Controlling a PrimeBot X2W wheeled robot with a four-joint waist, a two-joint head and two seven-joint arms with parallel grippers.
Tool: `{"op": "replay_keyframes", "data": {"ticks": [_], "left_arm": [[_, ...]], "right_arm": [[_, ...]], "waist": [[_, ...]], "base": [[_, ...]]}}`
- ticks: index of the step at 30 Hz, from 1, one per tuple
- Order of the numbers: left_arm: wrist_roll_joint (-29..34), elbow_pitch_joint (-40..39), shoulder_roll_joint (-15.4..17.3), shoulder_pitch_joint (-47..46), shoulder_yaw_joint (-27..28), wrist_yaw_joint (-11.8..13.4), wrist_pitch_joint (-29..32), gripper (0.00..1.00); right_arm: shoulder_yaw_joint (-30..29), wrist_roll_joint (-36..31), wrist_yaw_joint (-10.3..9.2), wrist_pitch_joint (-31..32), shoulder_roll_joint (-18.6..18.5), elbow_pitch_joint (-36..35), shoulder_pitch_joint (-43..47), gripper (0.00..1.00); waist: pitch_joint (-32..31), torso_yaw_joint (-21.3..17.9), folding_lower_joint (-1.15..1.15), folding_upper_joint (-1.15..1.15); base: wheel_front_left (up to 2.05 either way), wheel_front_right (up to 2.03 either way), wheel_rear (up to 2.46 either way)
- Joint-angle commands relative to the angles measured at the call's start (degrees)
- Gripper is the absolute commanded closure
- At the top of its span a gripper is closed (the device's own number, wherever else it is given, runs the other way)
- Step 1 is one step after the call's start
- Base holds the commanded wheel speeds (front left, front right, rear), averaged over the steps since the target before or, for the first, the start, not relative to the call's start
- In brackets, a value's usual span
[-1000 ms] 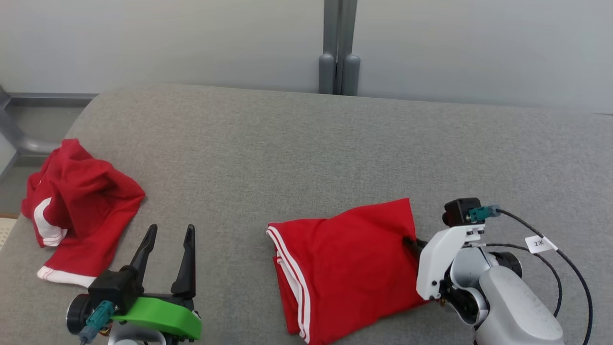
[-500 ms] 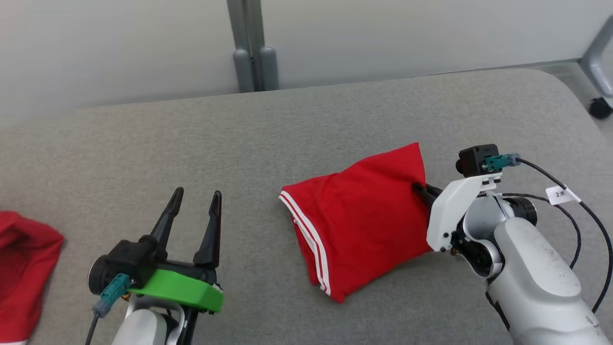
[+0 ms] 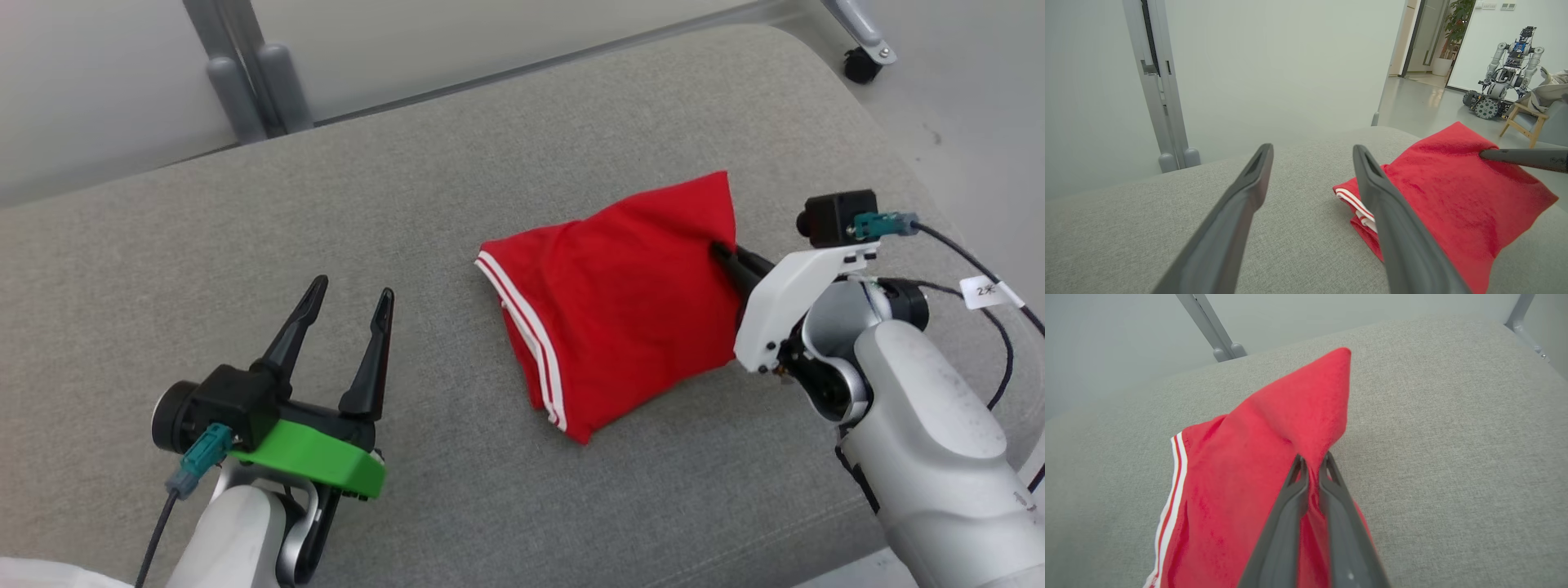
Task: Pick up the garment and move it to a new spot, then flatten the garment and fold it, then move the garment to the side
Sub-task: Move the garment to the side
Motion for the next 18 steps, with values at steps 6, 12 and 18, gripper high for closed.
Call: {"op": "replay_keyframes", "data": {"ticks": [6,12,18], "left_arm": [[1.10,-1.45,2.15,-3.91,-0.99,-0.27,1.73,0.00],[2.09,-3.59,3.91,-7.38,-2.17,-0.35,3.62,0.00],[2.50,-5.76,4.95,-9.70,-2.89,-0.30,4.29,0.00]], "right_arm": [[-0.42,1.13,-0.01,-2.19,-3.07,1.32,-7.35,1.00],[-2.23,1.68,-0.02,-3.80,-7.83,5.86,-15.29,1.00],[-4.97,1.68,-0.02,-4.71,-13.70,9.78,-20.46,1.00]], "waist": [[9.73,-2.80,0.00,0.00],[16.82,-0.36,0.00,0.00],[21.27,1.66,0.00,0.00]], "base": [[0.00,0.00,0.00],[0.00,0.00,0.00],[0.00,0.00,0.00]]}}
